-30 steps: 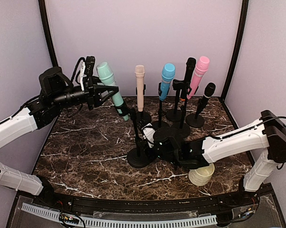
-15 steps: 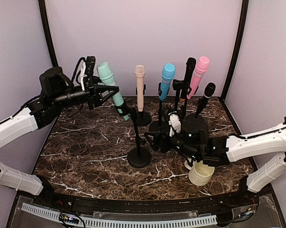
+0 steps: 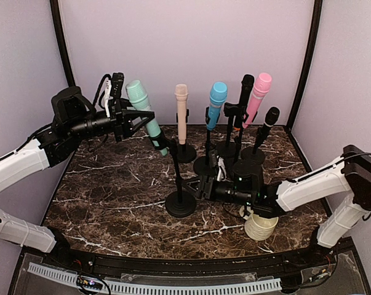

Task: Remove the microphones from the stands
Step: Unscrew the knob on the stand of the microphone stand.

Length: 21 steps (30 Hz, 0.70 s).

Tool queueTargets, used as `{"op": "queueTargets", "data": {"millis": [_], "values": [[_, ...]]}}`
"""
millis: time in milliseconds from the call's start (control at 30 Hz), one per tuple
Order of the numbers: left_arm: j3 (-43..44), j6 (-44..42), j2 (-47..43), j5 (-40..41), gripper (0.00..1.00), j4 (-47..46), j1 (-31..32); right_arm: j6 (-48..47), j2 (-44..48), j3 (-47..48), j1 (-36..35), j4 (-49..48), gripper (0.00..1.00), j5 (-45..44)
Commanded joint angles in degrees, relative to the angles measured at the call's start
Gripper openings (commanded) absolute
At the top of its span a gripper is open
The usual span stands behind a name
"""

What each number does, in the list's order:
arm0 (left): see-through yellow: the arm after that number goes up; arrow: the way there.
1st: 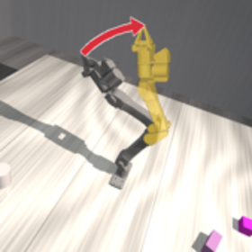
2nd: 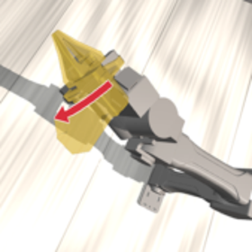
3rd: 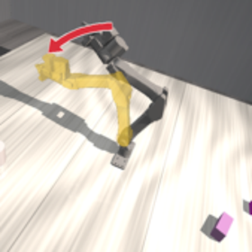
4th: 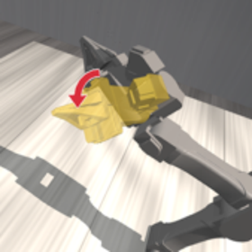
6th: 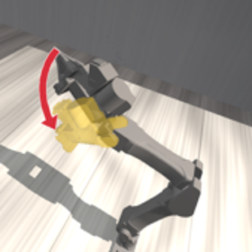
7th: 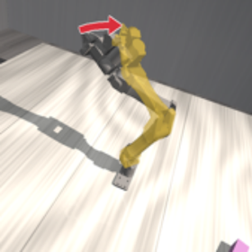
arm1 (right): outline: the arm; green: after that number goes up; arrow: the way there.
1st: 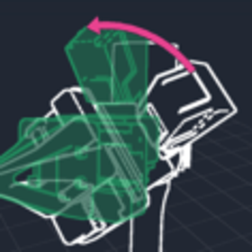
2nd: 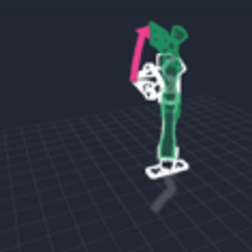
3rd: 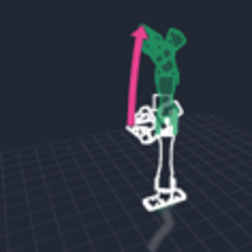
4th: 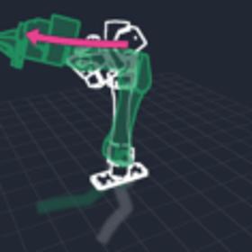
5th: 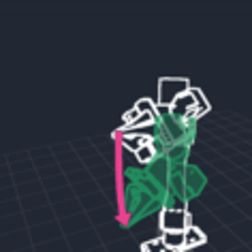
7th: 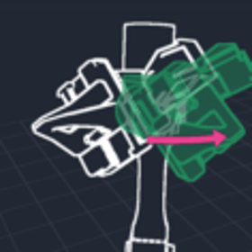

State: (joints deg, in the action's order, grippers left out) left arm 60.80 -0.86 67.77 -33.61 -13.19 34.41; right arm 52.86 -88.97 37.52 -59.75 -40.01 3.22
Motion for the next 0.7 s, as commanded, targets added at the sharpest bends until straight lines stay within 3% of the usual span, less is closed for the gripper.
{"op": "queueTargets", "data": {"millis": [0, 333, 667], "values": [[-2.8, -4.5, 1.7, 1.7, 0.22, 8.4, -0.4, 5.0, -3.0, 1.5, 0.7, -7.0, 0.55, 4.3], [-2.8, -4.5, 1.6, 1.5, 0.22, 8.4, -0.4, 5.2, -5.4, 1.7, 1.6, -8.7, 0.42, 2.1], [-2.7, -4.6, 1.4, 1.8, 0.22, 8.5, -0.4, 3.7, -6.6, 2.4, 1.8, -8.4, 0.21, 1.4]]}}
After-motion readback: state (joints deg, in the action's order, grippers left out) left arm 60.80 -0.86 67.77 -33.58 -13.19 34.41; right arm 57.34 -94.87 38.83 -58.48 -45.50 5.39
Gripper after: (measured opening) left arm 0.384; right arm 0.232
